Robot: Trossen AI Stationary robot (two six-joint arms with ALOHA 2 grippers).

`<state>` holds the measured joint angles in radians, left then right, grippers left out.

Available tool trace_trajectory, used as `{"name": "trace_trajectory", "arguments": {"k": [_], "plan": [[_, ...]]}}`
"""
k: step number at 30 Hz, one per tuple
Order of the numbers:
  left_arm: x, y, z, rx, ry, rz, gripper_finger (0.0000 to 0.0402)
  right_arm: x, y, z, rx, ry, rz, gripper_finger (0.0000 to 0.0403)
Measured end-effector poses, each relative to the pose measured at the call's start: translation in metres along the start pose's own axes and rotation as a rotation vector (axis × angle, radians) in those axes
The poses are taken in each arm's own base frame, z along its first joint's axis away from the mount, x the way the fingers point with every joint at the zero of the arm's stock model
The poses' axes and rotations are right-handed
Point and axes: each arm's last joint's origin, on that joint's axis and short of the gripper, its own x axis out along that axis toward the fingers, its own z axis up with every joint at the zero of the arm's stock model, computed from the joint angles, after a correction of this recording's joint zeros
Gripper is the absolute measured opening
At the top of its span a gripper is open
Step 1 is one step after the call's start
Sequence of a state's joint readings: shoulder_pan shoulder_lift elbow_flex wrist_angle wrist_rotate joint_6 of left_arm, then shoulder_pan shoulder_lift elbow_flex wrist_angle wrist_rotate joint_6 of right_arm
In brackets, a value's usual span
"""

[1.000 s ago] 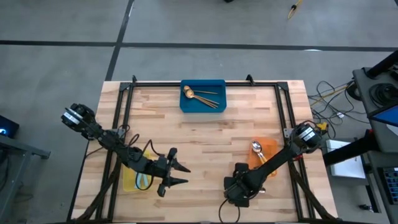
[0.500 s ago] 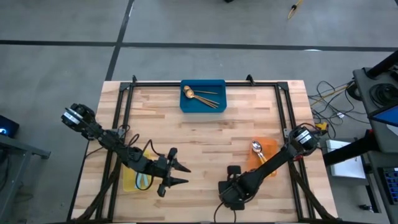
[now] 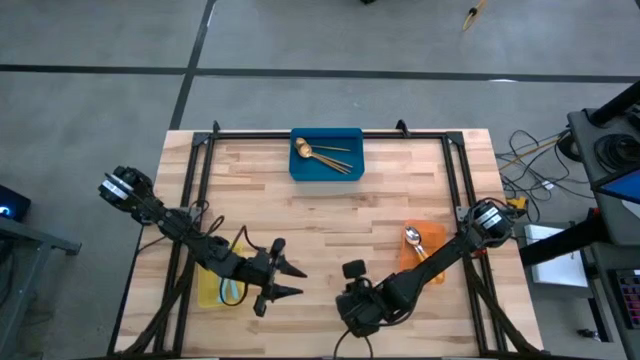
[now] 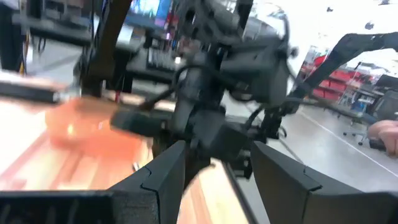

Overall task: Sort silverware by color (type)
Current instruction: Put the blue spoon into the yellow bin

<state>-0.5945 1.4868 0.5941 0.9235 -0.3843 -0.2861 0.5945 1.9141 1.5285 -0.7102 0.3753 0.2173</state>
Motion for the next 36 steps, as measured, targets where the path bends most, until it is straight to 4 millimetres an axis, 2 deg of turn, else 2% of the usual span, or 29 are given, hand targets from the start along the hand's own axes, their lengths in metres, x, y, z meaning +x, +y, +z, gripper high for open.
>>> {"name": "trace_trajectory", "arguments": {"k": [5, 9, 13, 18, 22, 29, 36], "plan": [[0.000, 0.004, -0.011, -0.065, 0.106, 0.039, 0.0164, 0.010, 0.000, 0.001, -0.139, -0.017, -0.083, 0.0039], [0.002, 0.006, -0.019, -0.100, 0.121, 0.078, 0.0164, 0.018, 0.003, 0.005, -0.308, -0.045, -0.108, 0.0039], [0.003, 0.009, -0.026, -0.163, 0.117, 0.150, 0.0164, 0.024, 0.006, 0.008, -0.544, -0.063, -0.188, 0.0039], [0.005, 0.013, -0.031, -0.269, 0.092, 0.236, 0.0164, 0.029, 0.011, 0.009, -0.927, -0.031, -0.250, 0.0039], [0.005, 0.015, -0.033, -0.288, 0.093, 0.248, 0.0164, 0.040, 0.013, 0.009, -1.119, 0.029, -0.356, 0.0039], [0.006, 0.021, -0.040, -0.244, 0.099, 0.327, 0.0164, 0.057, 0.011, 0.009, -1.327, 0.126, -0.469, 0.0039], [0.009, 0.032, -0.048, -0.208, 0.069, 0.451, 0.0164, 0.066, 0.001, 0.014, -1.360, 0.139, -0.501, 0.0039]]}}
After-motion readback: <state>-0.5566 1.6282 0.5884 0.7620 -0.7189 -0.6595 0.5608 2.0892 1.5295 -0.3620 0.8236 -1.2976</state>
